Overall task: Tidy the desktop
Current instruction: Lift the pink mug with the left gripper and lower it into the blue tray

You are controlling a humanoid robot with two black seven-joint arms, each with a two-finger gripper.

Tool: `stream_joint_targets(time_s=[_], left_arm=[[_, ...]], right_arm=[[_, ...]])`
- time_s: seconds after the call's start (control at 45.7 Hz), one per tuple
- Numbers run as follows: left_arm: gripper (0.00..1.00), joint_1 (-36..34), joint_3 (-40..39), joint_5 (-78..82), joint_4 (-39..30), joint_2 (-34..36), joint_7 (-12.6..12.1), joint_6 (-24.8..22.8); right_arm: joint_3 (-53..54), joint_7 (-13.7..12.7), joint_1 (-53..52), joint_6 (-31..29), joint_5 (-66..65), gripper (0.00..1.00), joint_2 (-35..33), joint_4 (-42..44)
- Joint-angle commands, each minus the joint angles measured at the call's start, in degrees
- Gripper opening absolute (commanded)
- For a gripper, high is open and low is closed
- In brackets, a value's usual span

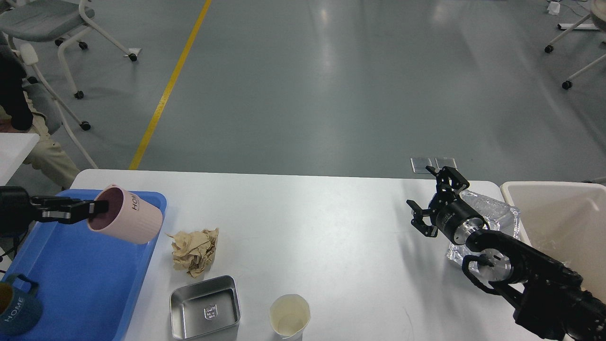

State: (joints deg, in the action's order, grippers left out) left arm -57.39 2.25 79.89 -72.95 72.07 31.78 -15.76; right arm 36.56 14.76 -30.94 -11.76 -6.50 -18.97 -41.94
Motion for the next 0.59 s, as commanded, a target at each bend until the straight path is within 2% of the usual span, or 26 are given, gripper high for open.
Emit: stream_joint_targets(time_s=[0.0, 0.241, 0.569], left_arm=[[0.03, 0.0, 0.03, 0.09, -1.4, 4.21, 0.04, 0.11], [0.04, 0.18, 1.26, 0.88, -2.81, 10.71, 0.04, 1.17], [0.04, 3.69, 4.16, 8.7, -2.9, 12.57, -0.05, 4.33]], right_arm=[[0.09, 0.09, -0.17, -0.11, -0.27, 1.0, 0.6, 0.02], [0.09, 0.09, -0.78, -0.37, -0.27, 1.0, 0.69, 0.02], [0.18, 0.09, -0.87, -0.55, -0.27, 1.0, 0.69, -0.25]])
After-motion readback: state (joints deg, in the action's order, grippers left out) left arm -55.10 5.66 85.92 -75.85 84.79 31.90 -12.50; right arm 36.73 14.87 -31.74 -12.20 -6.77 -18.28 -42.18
